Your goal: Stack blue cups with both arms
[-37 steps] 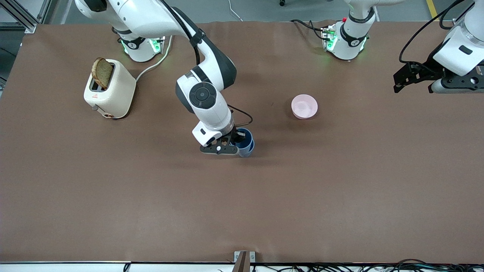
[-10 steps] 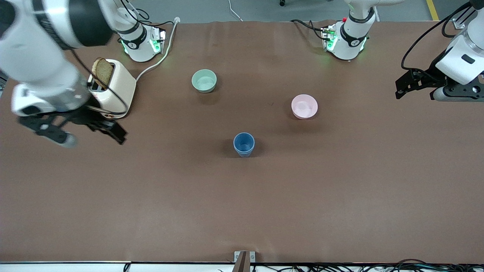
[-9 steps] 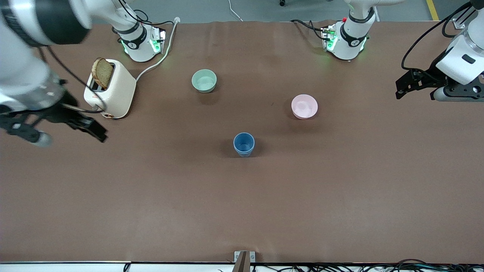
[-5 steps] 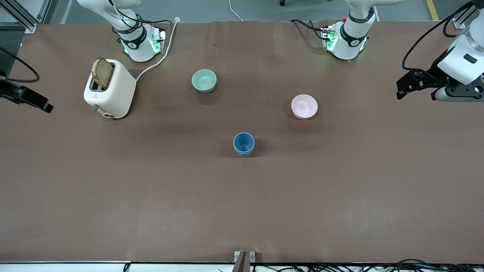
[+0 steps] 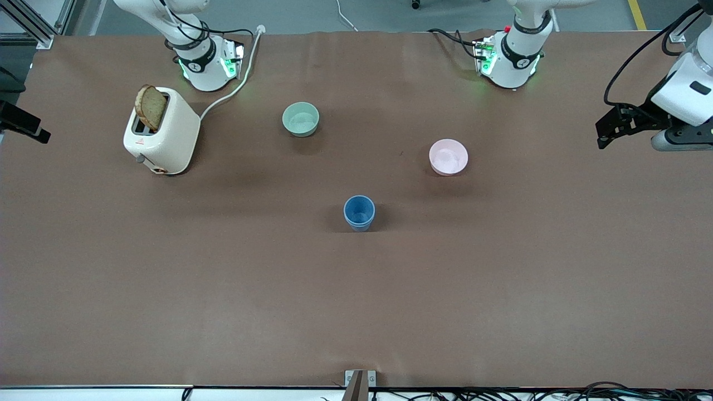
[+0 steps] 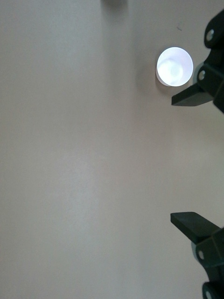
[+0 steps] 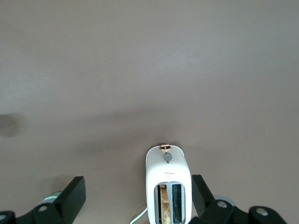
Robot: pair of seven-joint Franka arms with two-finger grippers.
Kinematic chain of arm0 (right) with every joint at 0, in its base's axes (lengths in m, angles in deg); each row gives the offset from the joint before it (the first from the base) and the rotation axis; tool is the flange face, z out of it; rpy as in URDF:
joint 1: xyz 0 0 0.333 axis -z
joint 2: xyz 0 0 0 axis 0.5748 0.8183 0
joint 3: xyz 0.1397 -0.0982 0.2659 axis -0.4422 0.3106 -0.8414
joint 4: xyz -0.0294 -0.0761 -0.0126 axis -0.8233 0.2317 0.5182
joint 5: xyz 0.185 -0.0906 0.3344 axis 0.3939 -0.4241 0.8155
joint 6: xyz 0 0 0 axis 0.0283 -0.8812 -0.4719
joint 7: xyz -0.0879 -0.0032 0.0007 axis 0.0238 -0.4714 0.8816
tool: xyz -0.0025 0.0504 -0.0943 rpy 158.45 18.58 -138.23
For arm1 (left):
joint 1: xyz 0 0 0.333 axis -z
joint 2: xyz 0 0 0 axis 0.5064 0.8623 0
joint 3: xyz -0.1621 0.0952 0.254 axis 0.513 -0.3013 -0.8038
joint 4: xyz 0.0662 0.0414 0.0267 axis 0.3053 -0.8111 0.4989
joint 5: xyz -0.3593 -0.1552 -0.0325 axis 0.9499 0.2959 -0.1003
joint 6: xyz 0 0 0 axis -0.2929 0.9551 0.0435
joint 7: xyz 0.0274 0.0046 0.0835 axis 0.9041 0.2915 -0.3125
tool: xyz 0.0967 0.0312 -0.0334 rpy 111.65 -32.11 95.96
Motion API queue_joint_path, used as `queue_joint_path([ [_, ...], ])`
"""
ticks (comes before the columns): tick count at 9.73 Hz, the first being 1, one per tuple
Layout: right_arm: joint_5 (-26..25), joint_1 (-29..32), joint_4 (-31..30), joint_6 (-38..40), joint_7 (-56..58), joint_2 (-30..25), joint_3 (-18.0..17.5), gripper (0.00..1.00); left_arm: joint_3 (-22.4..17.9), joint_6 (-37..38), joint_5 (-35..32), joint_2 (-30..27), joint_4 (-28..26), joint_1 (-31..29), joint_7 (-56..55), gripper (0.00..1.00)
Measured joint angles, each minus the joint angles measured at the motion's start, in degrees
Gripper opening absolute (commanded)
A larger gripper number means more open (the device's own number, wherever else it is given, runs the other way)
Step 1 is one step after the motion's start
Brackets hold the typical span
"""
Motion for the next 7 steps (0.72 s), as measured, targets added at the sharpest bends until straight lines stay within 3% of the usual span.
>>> queue_joint_path([
  [7,-2.03,-0.31,0.0,-0.56,0.11,0.0,-0.46,1.0,0.02,0.0,3.75,0.69,0.93,-0.15,0.03,1.0],
])
